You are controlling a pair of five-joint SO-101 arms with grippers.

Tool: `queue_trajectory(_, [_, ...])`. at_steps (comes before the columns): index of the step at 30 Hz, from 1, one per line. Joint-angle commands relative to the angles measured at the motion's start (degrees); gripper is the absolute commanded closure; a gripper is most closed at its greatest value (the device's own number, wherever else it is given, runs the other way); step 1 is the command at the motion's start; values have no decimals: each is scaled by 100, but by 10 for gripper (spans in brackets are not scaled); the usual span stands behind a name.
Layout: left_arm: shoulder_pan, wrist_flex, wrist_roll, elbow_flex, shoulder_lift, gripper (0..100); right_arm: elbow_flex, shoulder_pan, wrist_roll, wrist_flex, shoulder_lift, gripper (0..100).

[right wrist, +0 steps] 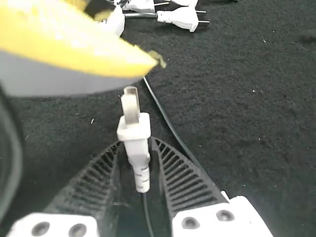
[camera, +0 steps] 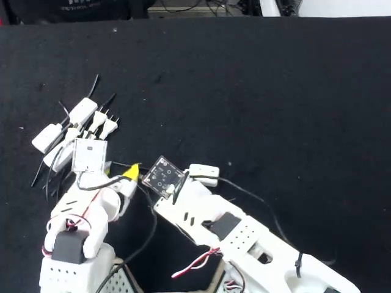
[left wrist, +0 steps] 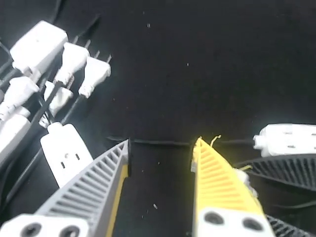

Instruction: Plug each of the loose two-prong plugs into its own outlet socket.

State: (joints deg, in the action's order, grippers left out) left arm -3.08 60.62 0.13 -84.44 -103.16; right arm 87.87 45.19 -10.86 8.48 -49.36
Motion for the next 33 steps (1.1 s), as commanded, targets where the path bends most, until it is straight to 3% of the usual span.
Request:
queue_trajectory(1, [-75, -26, 0, 479, -44, 787, -84, 246, -35, 18, -13, 988])
queue_trajectory(6, [-136, -246, 220, 312, -44, 787, -66, 431, -35, 26, -13, 988])
queue_trajectory(13, [-136, -220, 220, 127, -44, 787, -198, -26, -18, 26, -31, 988])
queue_trajectory(20, [-136, -264, -149, -101, -44, 787, -207, -18, 18, 26, -198, 988])
queue_trajectory(33, [-136, -264, -158, -101, -44, 787, 303, 273, 18, 1644, -2949, 988])
